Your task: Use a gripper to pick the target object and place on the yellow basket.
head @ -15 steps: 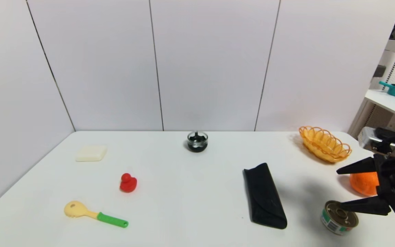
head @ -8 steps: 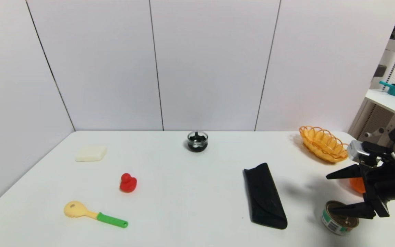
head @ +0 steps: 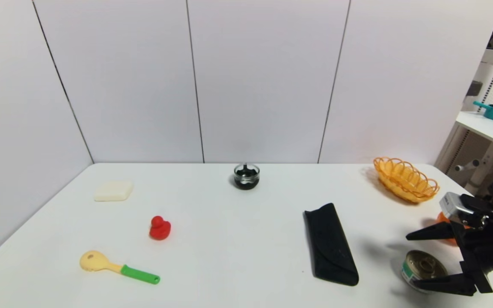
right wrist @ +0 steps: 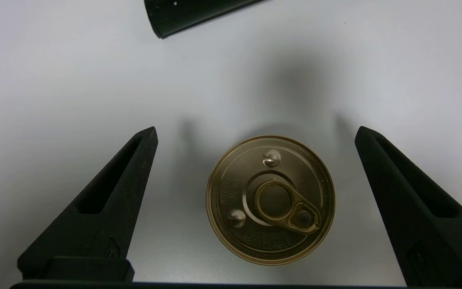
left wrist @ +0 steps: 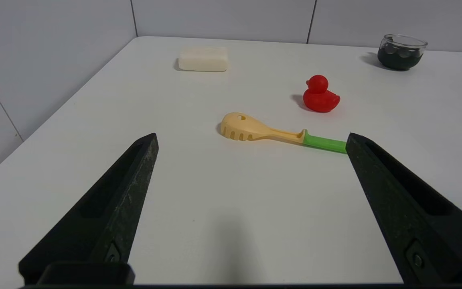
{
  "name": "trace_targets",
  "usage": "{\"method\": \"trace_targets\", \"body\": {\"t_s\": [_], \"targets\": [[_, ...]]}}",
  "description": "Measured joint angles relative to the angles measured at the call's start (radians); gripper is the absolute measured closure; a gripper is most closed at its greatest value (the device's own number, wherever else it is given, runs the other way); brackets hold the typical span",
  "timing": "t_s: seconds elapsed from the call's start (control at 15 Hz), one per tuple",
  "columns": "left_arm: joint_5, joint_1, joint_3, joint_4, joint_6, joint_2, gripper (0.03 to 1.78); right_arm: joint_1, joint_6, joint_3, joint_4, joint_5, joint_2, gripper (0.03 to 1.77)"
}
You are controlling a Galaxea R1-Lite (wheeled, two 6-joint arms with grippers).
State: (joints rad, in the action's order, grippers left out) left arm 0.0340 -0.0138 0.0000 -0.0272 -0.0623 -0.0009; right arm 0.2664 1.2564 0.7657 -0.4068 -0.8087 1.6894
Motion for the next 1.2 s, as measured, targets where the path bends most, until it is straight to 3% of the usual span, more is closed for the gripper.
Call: {"method": "trace_targets", "body": {"t_s": [0.33,1.2], "targets": [[0.0,0.0,0.0,0.0,0.0,0.0,0.12,0.029,0.058,-0.002,0.023,0.002,0.018,0.1],[0.0,0.0,0.0,0.0,0.0,0.0,0.12,0.047,0.121,-0.023,0.03,0.011,0.093,0.1]]}}
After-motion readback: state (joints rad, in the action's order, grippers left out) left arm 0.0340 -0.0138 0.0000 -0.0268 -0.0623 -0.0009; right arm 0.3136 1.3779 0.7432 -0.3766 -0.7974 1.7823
